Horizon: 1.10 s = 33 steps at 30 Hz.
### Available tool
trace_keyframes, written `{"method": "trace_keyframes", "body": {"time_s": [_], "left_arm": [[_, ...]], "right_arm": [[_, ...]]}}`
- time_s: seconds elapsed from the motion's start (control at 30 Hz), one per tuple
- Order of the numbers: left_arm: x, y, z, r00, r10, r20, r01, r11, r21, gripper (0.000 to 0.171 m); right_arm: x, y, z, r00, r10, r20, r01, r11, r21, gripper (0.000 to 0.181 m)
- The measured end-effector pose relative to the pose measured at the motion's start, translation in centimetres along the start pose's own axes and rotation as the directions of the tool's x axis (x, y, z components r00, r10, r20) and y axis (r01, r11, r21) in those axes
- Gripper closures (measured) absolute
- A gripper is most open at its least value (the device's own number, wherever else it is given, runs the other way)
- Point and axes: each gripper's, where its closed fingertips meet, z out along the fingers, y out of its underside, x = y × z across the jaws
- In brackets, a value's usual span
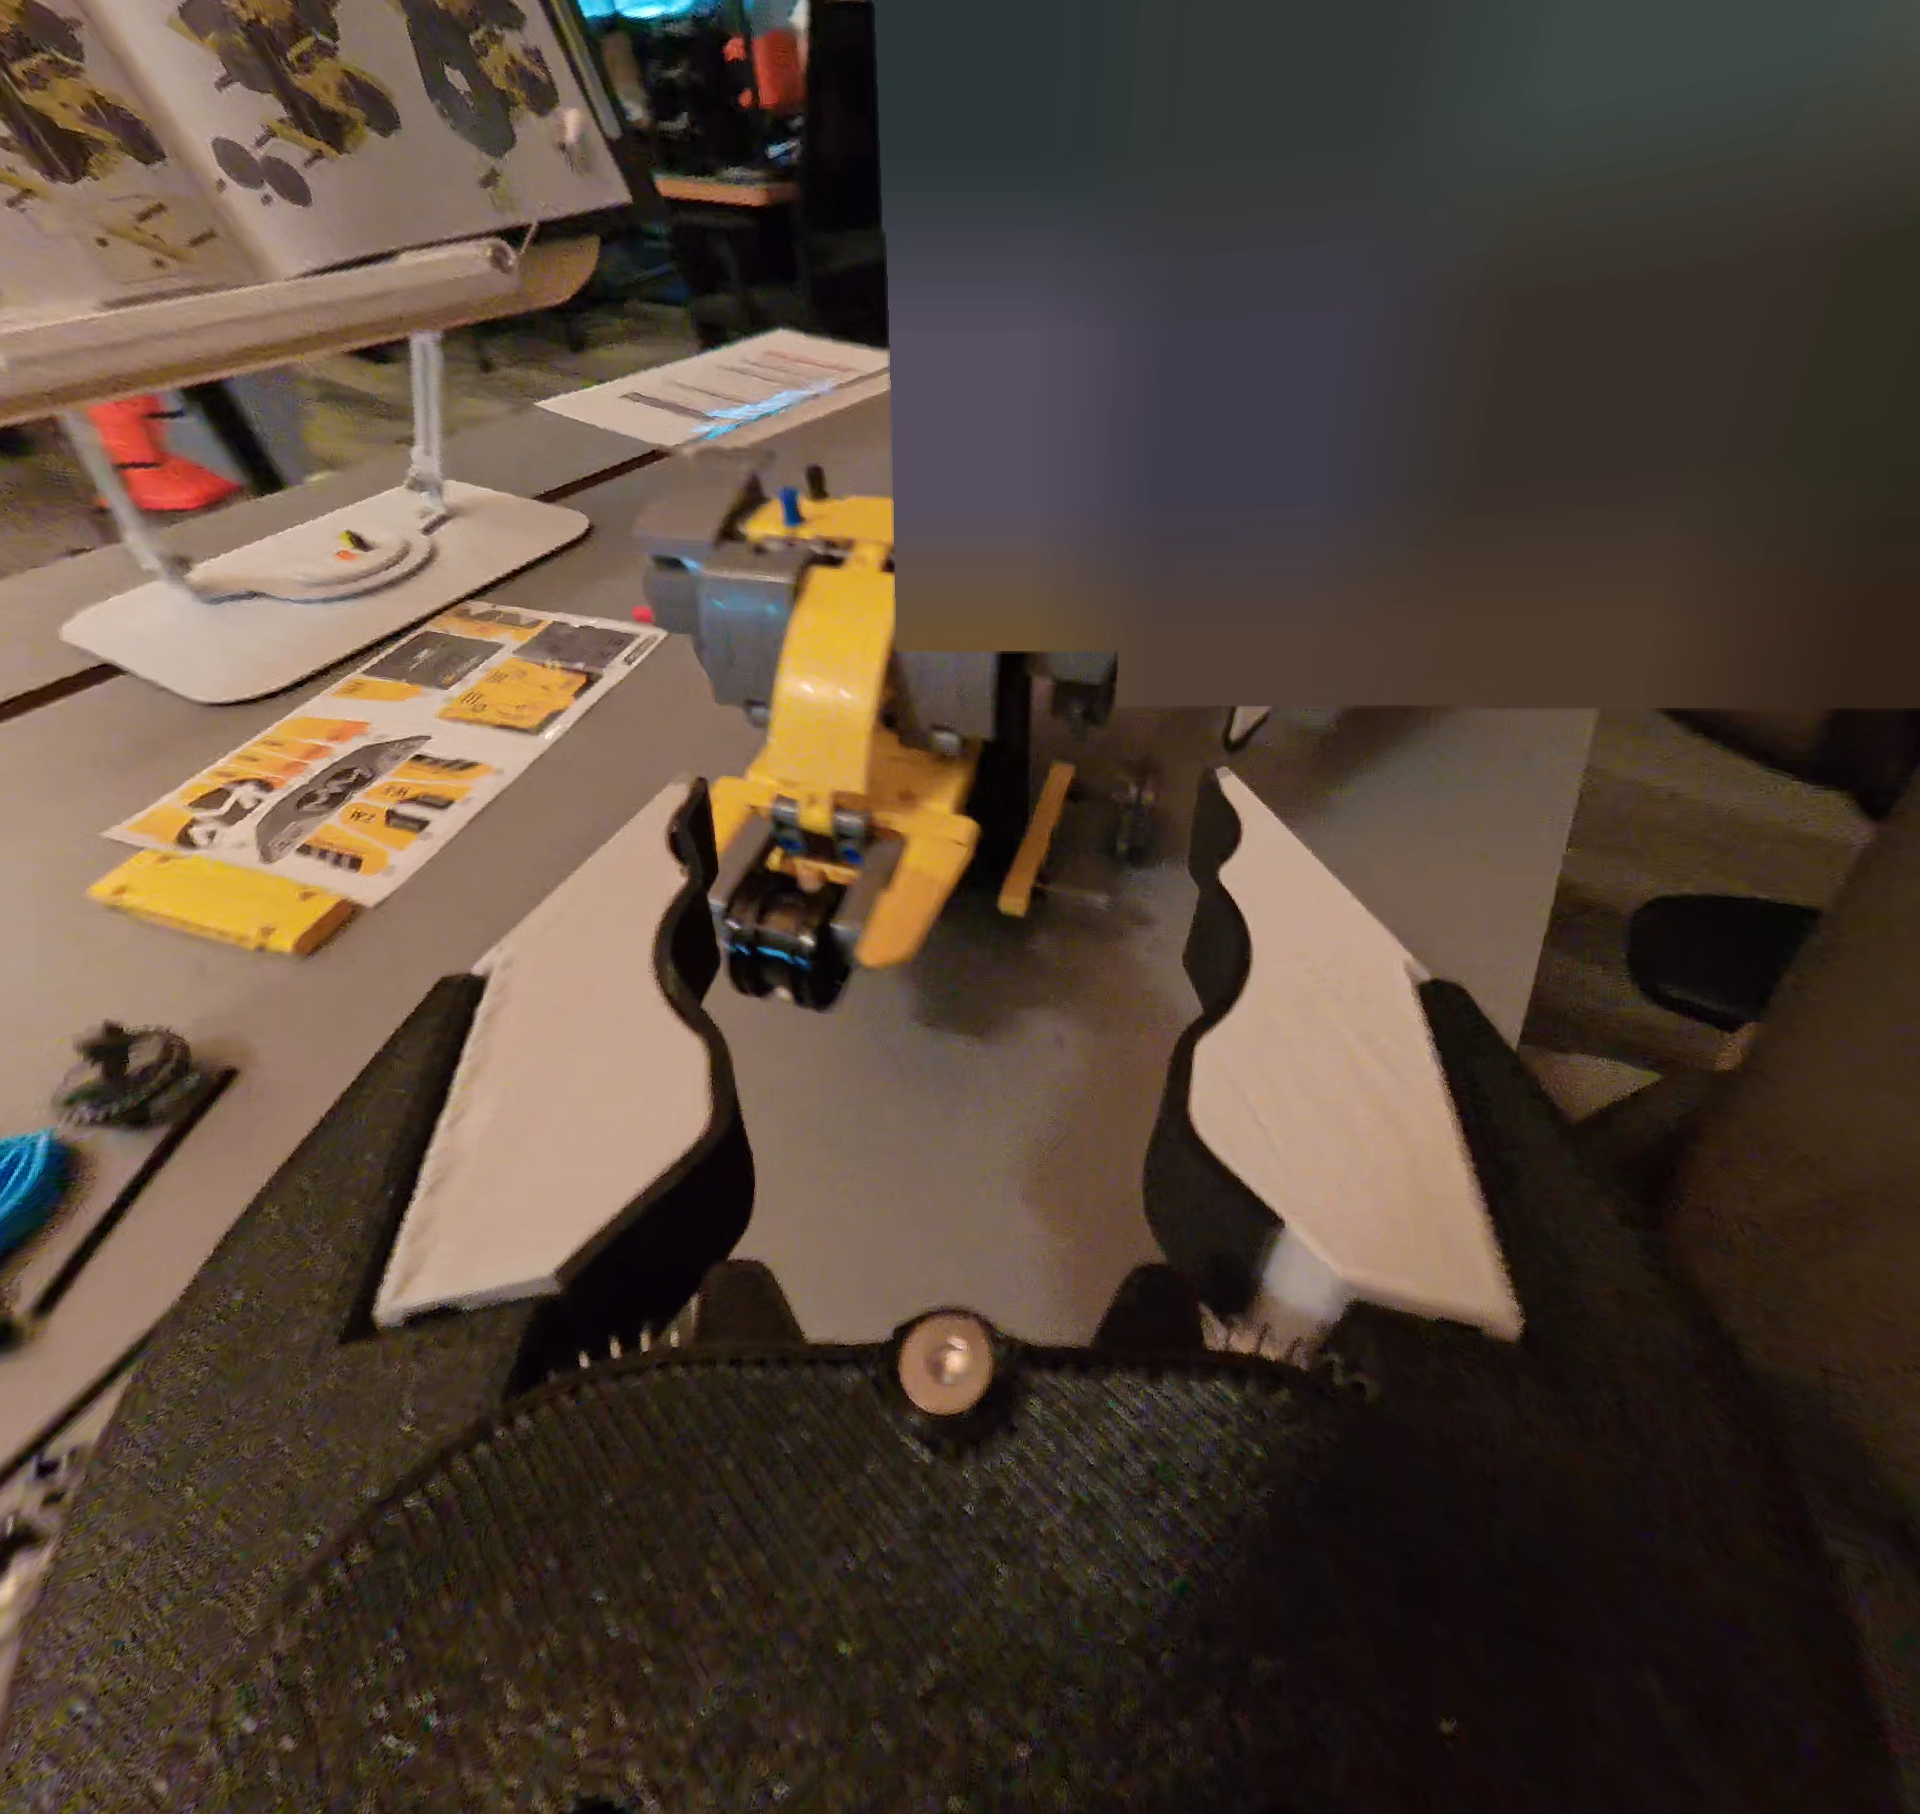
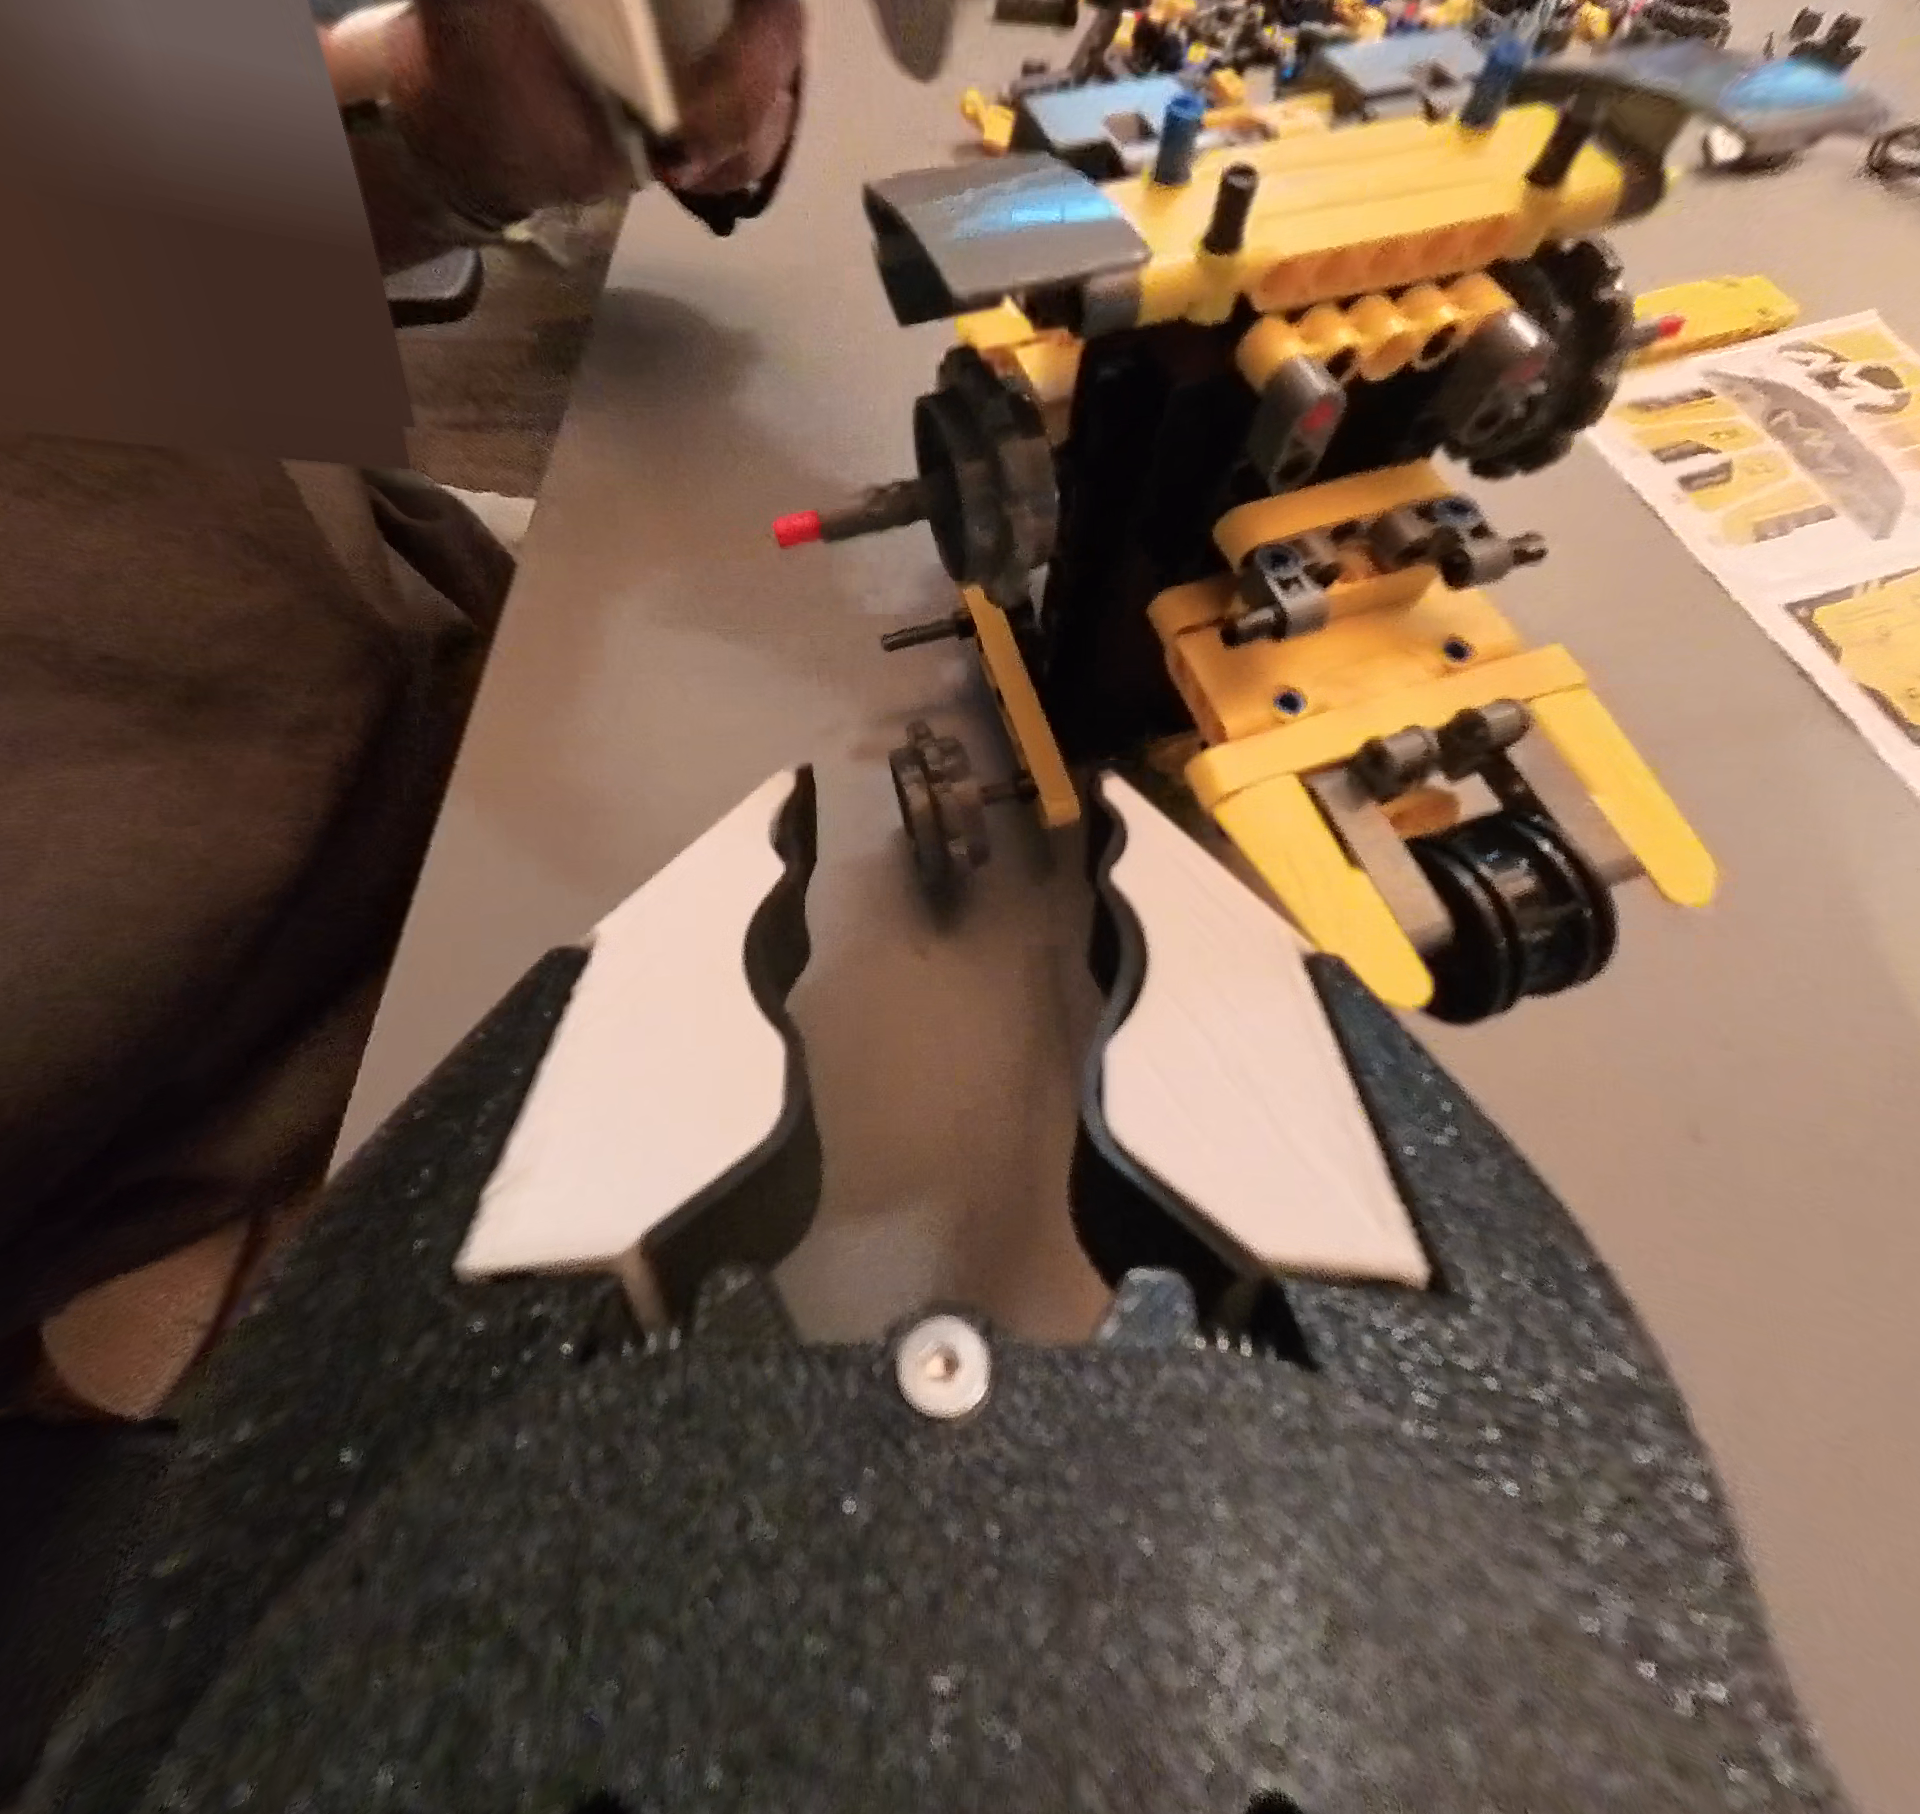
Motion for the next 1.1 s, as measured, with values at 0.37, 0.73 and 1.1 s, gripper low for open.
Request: {"method": "trace_keyframes", "body": {"time_s": [0.37, 0.73, 1.1], "left_arm": [[5.1, 4.8, 3.1, 0.992, -0.082, 0.101, 0.101, 0.973, -0.205, 0.093], [4.4, 8.1, 7.0, 0.998, -0.022, 0.051, 0.043, 0.889, -0.456, 0.09], [3.0, 7.9, 7.8, 0.995, -0.06, 0.084, 0.092, 0.888, -0.45, 0.103]], "right_arm": [[0.2, 2.4, 1.3, 0.999, 0.047, 0.001, -0.046, 0.996, -0.082, 0.124], [1.0, 1.9, 1.2, 0.999, 0.042, 0.032, -0.041, 0.998, -0.05, 0.132], [0.9, 2.2, 2.1, 1.0, -0.001, 0.02, 0.003, 0.996, -0.092, 0.146]]}}
